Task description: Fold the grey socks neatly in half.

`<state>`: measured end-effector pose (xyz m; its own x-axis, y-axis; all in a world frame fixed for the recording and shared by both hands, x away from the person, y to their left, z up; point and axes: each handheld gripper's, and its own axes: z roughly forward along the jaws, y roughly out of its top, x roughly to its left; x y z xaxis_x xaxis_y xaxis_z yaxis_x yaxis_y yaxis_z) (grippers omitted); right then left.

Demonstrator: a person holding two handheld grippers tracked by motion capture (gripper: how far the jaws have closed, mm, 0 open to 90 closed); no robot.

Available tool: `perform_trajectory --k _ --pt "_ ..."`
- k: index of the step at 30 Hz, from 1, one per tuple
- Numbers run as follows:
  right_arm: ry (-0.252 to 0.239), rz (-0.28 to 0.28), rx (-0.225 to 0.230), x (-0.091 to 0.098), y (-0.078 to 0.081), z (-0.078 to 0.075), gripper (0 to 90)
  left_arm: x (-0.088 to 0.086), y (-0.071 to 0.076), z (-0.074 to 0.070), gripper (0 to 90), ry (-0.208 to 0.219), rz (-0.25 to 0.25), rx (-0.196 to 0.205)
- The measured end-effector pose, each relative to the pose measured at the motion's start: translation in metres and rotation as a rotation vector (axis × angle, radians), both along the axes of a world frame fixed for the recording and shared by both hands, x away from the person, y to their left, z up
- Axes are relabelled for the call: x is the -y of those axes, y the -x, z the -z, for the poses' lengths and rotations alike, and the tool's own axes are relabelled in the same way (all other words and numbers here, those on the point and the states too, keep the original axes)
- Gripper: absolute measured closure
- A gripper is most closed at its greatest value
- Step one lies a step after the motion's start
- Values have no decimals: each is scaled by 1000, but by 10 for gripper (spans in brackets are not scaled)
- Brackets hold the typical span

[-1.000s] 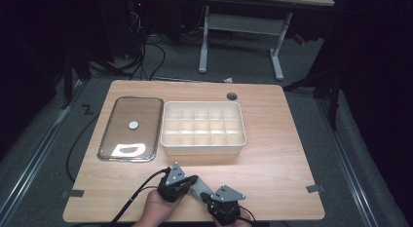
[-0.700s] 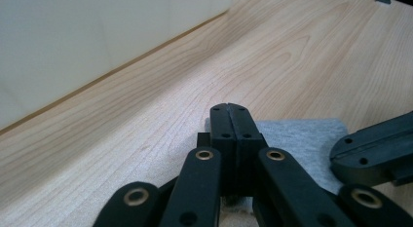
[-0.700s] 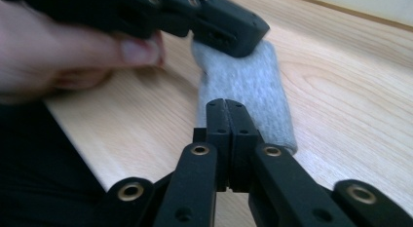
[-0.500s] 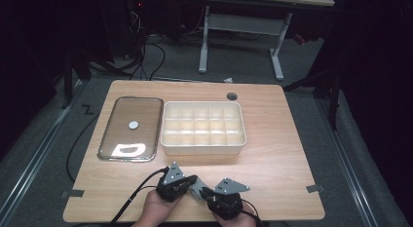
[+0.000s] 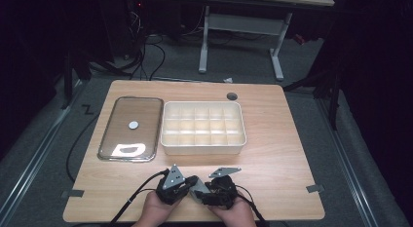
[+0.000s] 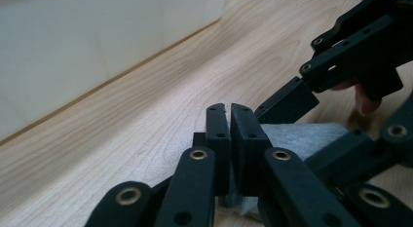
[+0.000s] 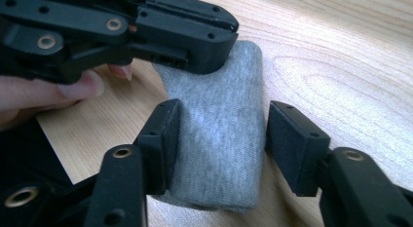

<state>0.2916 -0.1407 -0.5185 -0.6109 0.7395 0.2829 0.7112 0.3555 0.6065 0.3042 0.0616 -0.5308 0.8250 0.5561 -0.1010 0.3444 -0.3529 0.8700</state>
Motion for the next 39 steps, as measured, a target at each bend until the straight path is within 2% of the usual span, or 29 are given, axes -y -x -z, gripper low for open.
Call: perform_trajectory --k 3,6,8,10,12,13,14,16,18,21,23,26,31,34,35,39 --pt "0 -22 0 -2 -1 0 525 -7 -1 -5 795 42 -2 -20" --pt "1 -31 -14 -2 -2 -1 534 -26 -3 -20 761 83 -41 9" --pt "2 -38 -20 -3 -4 -1 535 -42 -4 -27 742 88 -70 29" --pt "2 -43 -30 -5 -5 -2 536 -60 -4 -29 731 71 -104 45" --pt "8 -48 -36 -7 -6 -2 535 -77 0 -26 707 31 -142 73" --pt "12 -58 -33 -7 -6 -2 534 -89 6 -21 706 -30 -158 106" --pt "15 -63 -44 -9 -6 -3 534 -95 9 -18 703 -62 -163 114" --pt "23 -73 -47 -11 -7 -4 531 -108 13 -11 696 -107 -179 99" --pt "29 -81 -52 -12 -7 -4 531 -116 14 -8 694 -95 -199 77" --pt "35 -91 -61 -14 -8 -5 531 -119 12 -9 686 -77 -209 73" --pt "43 -97 -71 -17 -7 -6 533 -118 12 -7 682 -94 -195 76" --pt "54 -116 -77 -20 -8 -7 538 -118 11 -5 681 -97 -191 74" --pt "66 -156 -83 -23 -8 -9 664 -121 5 -4 670 -81 -200 55" --pt "99 -185 -47 -27 -6 -13 696 -122 1 -4 637 -72 -215 43" --pt "111 -186 -42 -29 -5 -15 701 -123 1 -4 626 -69 -217 40" --pt "149 -170 33 -28 -3 -29 706 -125 0 -3 600 -67 -225 35"
